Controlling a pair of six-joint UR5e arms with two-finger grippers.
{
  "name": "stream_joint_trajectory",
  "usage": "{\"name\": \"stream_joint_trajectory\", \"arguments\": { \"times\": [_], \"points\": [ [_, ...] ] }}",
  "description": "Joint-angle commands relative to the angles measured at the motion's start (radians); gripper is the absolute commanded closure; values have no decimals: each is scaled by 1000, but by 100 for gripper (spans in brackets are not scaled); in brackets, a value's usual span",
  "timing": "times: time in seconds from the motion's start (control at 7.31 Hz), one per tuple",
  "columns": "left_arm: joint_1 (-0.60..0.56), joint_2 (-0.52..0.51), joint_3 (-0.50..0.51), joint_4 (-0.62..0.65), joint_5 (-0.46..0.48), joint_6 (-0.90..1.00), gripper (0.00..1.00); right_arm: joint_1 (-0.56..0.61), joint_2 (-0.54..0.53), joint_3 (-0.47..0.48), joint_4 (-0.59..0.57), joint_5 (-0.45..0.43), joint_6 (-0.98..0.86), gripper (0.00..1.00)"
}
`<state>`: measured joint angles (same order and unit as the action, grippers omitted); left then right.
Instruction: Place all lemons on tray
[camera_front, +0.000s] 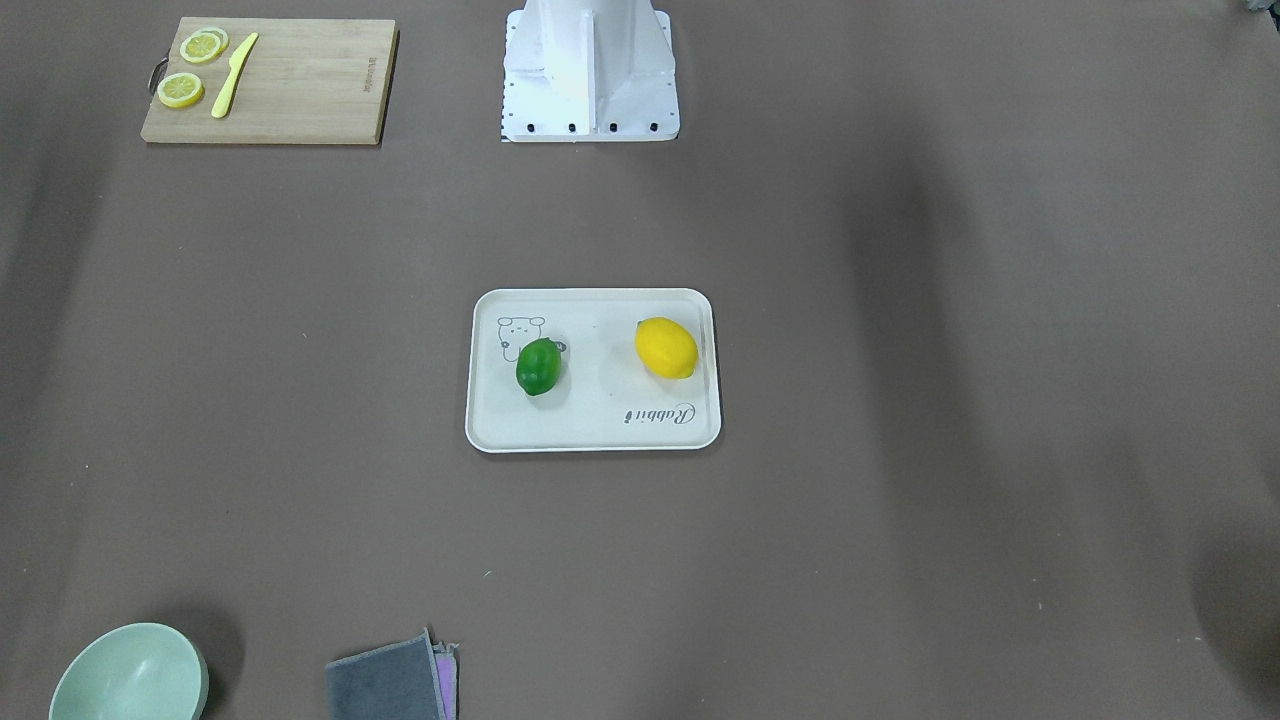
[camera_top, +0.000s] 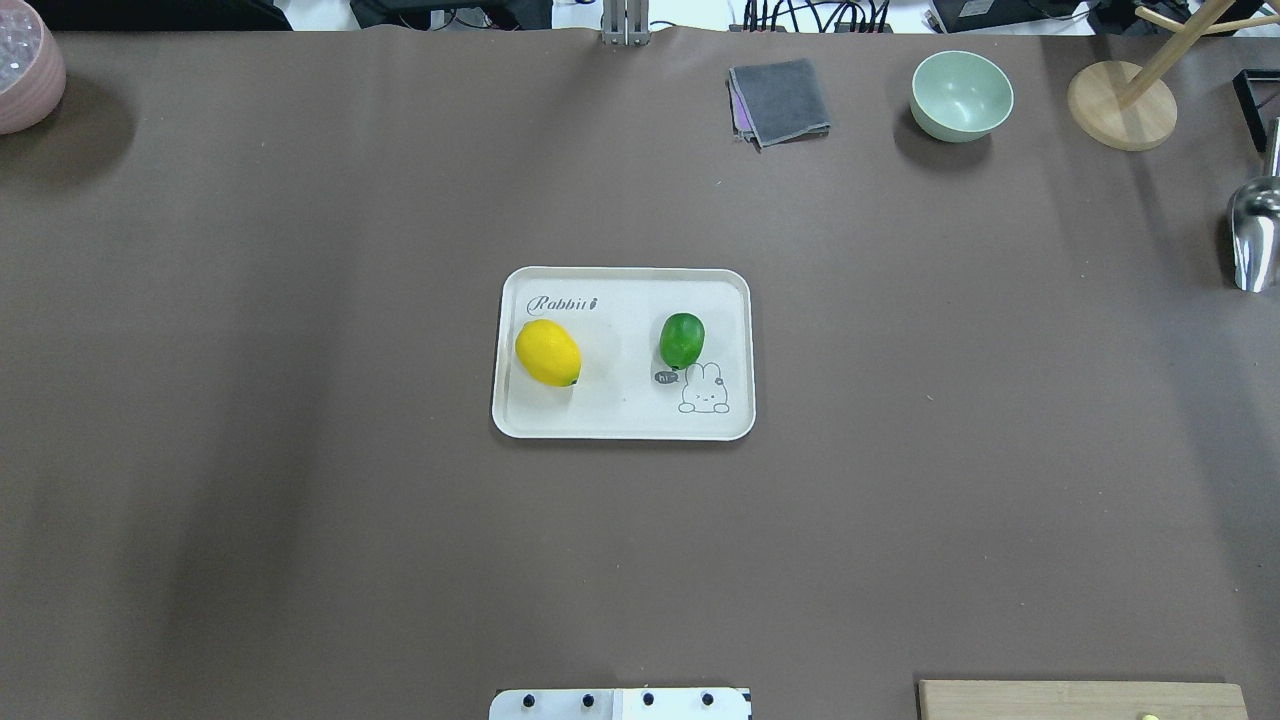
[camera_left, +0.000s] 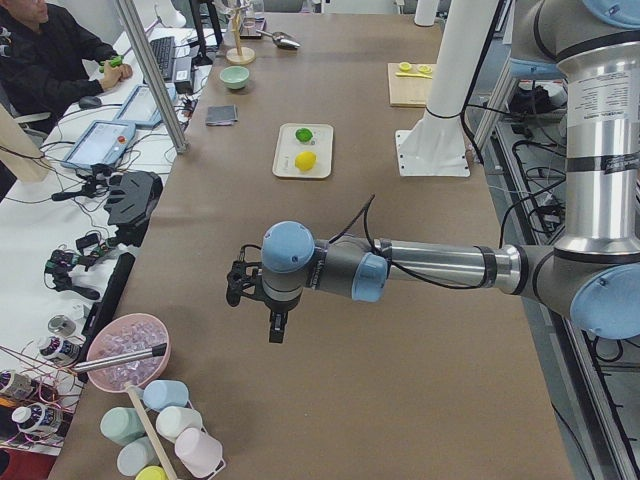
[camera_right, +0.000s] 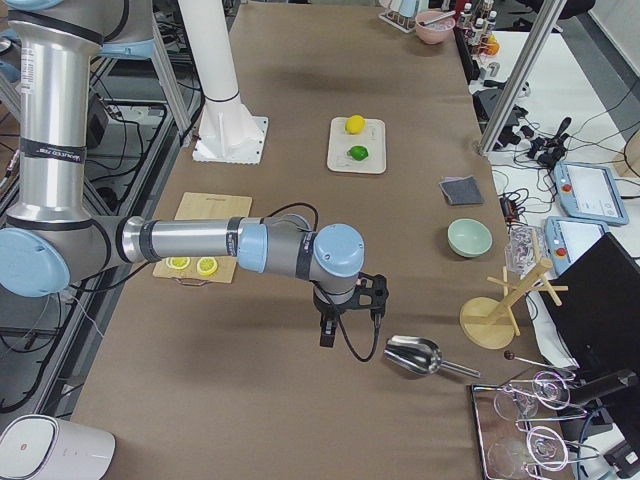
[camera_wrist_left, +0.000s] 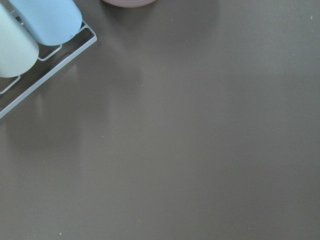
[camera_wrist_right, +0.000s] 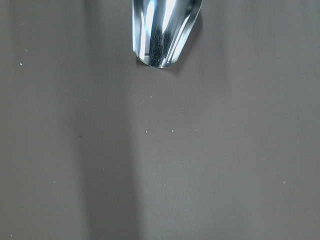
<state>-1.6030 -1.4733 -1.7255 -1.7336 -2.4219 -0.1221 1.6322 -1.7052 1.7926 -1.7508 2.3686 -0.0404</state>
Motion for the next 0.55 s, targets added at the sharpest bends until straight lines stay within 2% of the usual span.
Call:
{"name": "stream_joint_trajectory", "arguments": {
  "times": [0.0,0.41],
  "points": [
    [0,-2,1,3,1,-1,1,0,1,1,1,1,2,0],
    [0,-2,15,3,9,-1,1,0,-7,2,7,3,2,0]
  ]
}}
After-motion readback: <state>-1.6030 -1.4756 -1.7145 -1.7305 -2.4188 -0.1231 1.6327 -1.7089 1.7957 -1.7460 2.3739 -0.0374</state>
